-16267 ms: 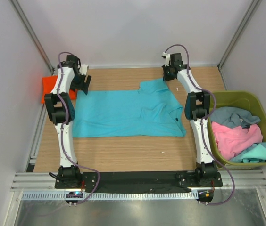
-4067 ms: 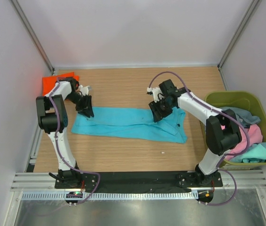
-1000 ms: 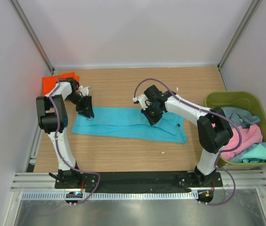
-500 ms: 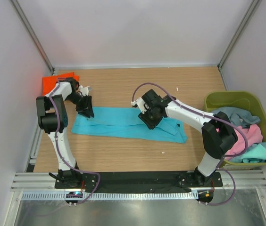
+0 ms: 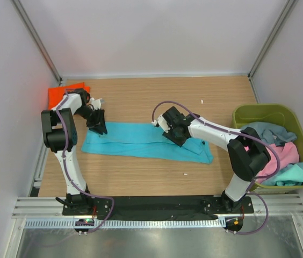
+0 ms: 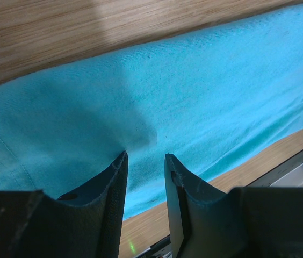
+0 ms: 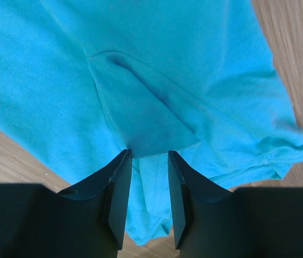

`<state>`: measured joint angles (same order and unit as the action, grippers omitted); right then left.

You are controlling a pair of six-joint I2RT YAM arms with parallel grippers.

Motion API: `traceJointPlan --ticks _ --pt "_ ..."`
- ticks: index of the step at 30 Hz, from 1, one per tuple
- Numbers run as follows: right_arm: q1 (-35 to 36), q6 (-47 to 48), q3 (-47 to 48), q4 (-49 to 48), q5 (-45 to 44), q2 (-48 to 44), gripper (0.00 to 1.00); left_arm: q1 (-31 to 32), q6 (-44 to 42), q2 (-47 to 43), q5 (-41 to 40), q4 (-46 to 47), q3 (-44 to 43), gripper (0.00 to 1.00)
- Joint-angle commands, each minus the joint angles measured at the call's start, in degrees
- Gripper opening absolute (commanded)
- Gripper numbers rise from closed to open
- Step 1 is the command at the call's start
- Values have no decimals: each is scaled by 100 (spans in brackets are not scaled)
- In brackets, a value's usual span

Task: Fold and stack the t-shirts
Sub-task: Fold the tshirt

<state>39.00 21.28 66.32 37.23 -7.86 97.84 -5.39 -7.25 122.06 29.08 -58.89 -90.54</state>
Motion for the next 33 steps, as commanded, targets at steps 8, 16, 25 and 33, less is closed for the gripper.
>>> traceJointPlan --ticks 8,16,25,33 --pt "-7 96 469 -15 223 191 39 -24 48 -200 45 97 37 35" --pt "2 219 258 21 259 200 34 -24 57 -209 36 106 45 35" --pt "2 342 21 -49 171 200 40 -15 57 -218 36 106 28 35" --pt "-7 412 161 -76 127 305 18 -24 48 -261 45 141 89 35"
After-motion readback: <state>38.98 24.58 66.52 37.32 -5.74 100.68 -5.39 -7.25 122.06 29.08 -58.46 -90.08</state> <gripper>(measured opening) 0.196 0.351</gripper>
